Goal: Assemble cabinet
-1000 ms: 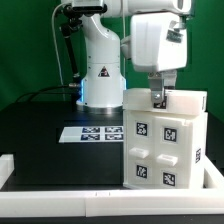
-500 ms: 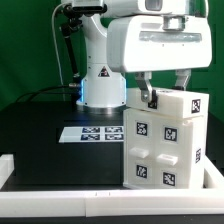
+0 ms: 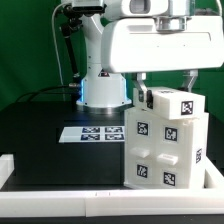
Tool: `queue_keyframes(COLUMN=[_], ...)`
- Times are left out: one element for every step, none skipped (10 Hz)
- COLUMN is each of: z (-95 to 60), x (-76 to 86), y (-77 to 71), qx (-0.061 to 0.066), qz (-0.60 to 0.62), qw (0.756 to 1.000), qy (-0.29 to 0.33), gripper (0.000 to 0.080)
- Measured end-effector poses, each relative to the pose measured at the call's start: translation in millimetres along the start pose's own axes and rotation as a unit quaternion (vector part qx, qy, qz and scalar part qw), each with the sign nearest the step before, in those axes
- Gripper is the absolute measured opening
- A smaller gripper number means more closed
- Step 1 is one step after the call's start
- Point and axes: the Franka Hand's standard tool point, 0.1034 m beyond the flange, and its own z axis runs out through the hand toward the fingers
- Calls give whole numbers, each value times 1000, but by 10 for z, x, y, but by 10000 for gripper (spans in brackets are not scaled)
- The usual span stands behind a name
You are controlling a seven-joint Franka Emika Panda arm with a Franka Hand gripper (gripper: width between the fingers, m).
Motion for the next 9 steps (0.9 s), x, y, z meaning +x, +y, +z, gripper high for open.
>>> queue_keyframes(z=[-2,6,10,8,5,5,5,3,2], x=[4,6,14,25,40,43,43,40,39], y=[-7,-4,-9,-12,-25,-36,-36,-35,-33], qx=[0,6,11,15,16,17,17,18,20], qz=[39,73,118,159,194,220,241,282,312], qw=[999,997,993,987,981,975,970,959,950], qy=[6,13,19,23,27,27,27,26,25], gripper=[560,560,560,560,560,560,560,560,560])
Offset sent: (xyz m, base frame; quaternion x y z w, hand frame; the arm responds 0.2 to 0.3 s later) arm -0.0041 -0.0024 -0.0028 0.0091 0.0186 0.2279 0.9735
